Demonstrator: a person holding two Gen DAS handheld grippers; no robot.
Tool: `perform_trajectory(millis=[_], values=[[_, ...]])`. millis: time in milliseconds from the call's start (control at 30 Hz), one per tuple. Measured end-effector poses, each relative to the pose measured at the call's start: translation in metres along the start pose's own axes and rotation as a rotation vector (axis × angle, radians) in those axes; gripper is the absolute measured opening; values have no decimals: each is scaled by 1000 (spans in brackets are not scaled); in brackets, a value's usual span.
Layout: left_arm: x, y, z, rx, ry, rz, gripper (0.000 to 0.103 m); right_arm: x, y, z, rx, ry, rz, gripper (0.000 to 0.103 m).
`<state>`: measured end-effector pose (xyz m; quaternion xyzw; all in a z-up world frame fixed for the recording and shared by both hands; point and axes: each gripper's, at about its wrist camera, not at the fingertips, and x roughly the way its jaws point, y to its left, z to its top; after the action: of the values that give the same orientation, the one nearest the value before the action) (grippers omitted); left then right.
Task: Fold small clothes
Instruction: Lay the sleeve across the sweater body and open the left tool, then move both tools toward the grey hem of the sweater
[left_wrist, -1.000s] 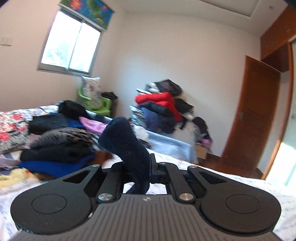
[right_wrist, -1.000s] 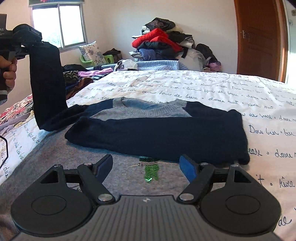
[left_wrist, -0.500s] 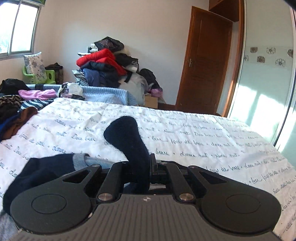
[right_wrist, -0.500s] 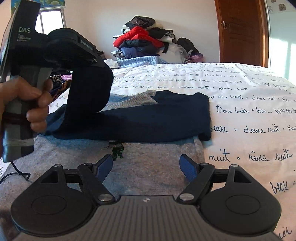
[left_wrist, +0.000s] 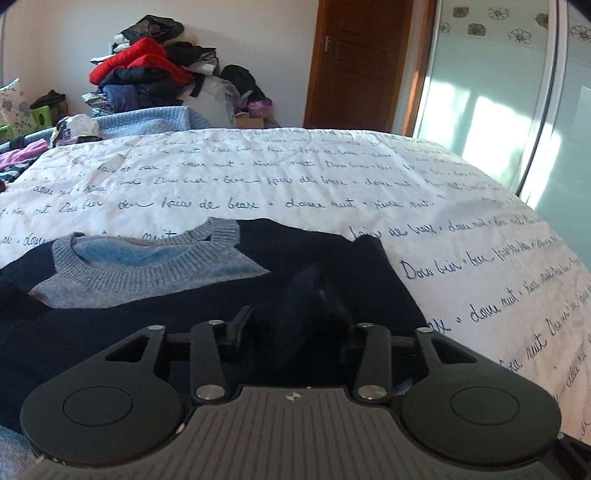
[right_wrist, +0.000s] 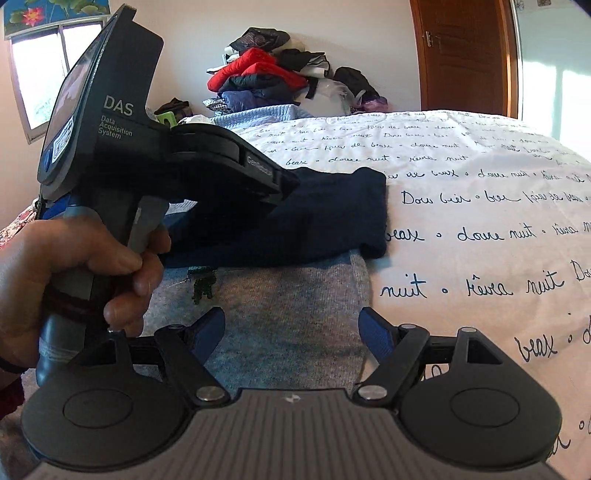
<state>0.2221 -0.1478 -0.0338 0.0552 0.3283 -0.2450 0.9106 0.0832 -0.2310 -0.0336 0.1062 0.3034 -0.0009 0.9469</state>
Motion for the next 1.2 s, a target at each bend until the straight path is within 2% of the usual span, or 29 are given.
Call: perform_trajectory(millis=[33, 100, 233, 467, 767, 1033, 1200], values=[[-2, -3, -2, 19, -8, -1, 67, -1, 0, -1, -2, 0, -4, 80], [-9, -7, -5, 54, -33, 21, 76, -2, -2, -2, -1, 2, -10, 80], [-26, -11, -8, 108, -72, 103, 88, -4, -3, -3, 5, 3, -23, 80], [-53, 13, -29, 102, -58, 312, 91, -10, 5, -4, -10, -5, -8, 80], [-91, 62, -67, -13, -16, 519, 94, -19, 31, -6, -50, 1, 39, 80], [-130, 106, -89, -219, -9, 629, 94, -28, 54, -12, -99, 6, 86, 80], [-143, 109, -90, -239, -29, 635, 94, -31, 61, -16, -118, 6, 94, 81]])
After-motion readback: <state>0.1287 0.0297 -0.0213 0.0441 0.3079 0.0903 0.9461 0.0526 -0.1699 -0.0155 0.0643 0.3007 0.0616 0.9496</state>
